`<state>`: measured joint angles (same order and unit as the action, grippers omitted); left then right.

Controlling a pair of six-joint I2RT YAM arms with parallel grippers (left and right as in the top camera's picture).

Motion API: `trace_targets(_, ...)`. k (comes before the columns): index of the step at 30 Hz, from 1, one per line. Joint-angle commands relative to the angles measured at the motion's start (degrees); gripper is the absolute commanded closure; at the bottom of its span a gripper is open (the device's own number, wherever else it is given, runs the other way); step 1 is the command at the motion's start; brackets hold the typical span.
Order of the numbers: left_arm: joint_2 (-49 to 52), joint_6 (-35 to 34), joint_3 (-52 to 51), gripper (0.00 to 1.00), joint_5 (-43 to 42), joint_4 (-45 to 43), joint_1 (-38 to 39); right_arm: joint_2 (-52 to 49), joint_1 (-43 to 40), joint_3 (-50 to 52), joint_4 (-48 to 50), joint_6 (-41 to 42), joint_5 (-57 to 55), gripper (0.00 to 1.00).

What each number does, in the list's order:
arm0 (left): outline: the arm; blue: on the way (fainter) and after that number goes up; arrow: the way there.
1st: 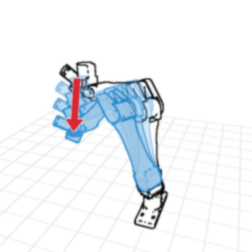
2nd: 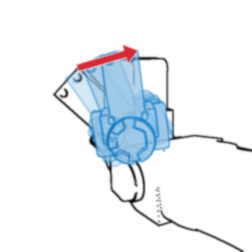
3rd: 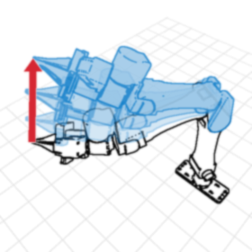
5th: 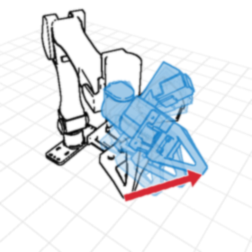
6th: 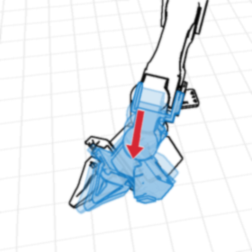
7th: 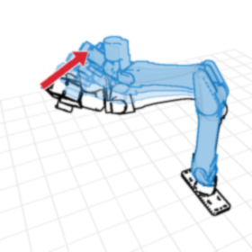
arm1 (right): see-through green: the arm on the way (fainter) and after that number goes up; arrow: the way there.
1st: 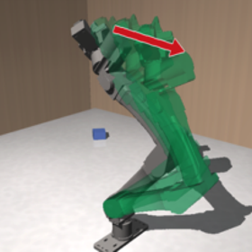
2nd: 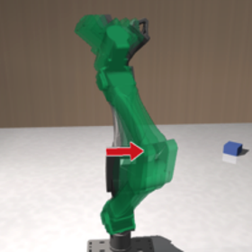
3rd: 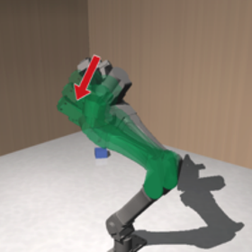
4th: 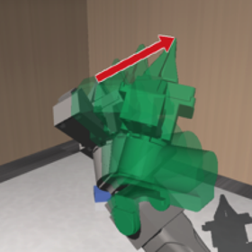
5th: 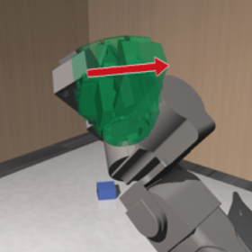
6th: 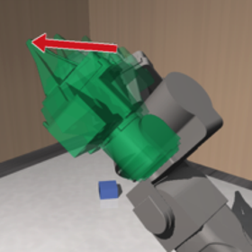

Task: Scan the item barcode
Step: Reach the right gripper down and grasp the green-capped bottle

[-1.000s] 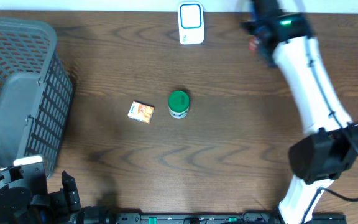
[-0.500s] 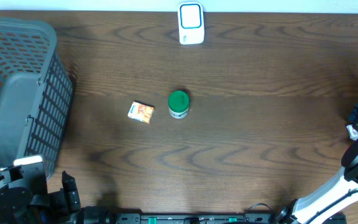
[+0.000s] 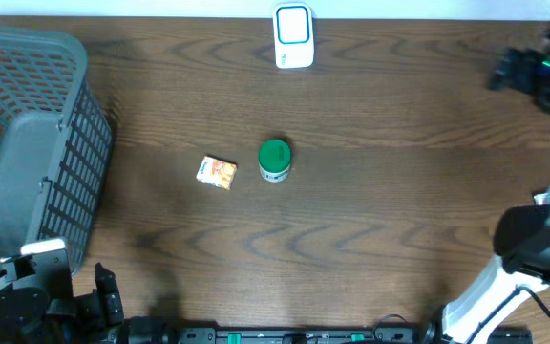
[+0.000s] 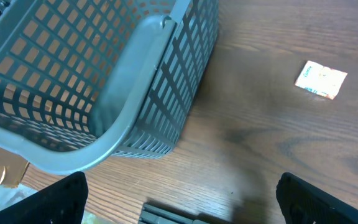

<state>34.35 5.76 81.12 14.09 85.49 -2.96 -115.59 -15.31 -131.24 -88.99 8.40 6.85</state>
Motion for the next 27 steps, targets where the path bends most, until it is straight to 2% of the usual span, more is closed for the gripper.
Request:
trace_targets(1, 0.00, -0.72, 0.31, 0.03, 0.52, 0.00, -0.24, -0.31, 11.72, 0.20, -0.39, 7.04, 16.24, 0.01)
trace_targets(3, 0.00, -0.72, 0.31, 0.03, 0.50, 0.00, -0.24, -1.03, 20.61, 1.55, 4.13, 8.98, 23.50, 0.01)
trace_targets(4, 0.00, -0.72, 0.31, 0.03, 0.50, 0.00, -0.24, -1.27, 22.86, 1.77, 4.92, 12.68, 22.93, 0.01)
trace_targets(5, 0.00, -0.70, 0.31, 0.03, 0.52, 0.00, -0.24, -1.77, 27.47, 2.14, 4.94, 26.05, 19.23, 0.01)
trace_targets(6, 0.00, -0.72, 0.31, 0.03, 0.52, 0.00, -0.24, -1.86, 30.29, 2.60, 4.72, 34.82, 16.35, 0.01)
trace_targets(7, 0.00, -0.72, 0.31, 0.03, 0.50, 0.00, -0.24, -1.88, 34.73, 3.82, 5.40, 47.58, 11.58, 0.01)
trace_targets(10, 0.00, -0.72, 0.31, 0.03, 0.52, 0.00, -0.24, -1.97, 43.23, 6.62, 10.58, 61.05, 5.90, 0.01)
trace_targets(14, 0.00, -0.70, 0.31, 0.02, 0.50, 0.00, -0.24, -2.71, 50.14, 10.56, 13.64, 72.02, -2.56, 0.01)
trace_targets(20, 0.00, -0.72, 0.31, 0.03, 0.52, 0.00, -0.24, -6.73, 52.50, 13.20, 12.61, 72.04, -2.60, 0.01)
trace_targets(27, 0.00, -0.70, 0.31, 0.03, 0.52, 0.00, -0.24, -13.38, 52.70, 13.25, 12.50, 67.67, 0.94, 0.01)
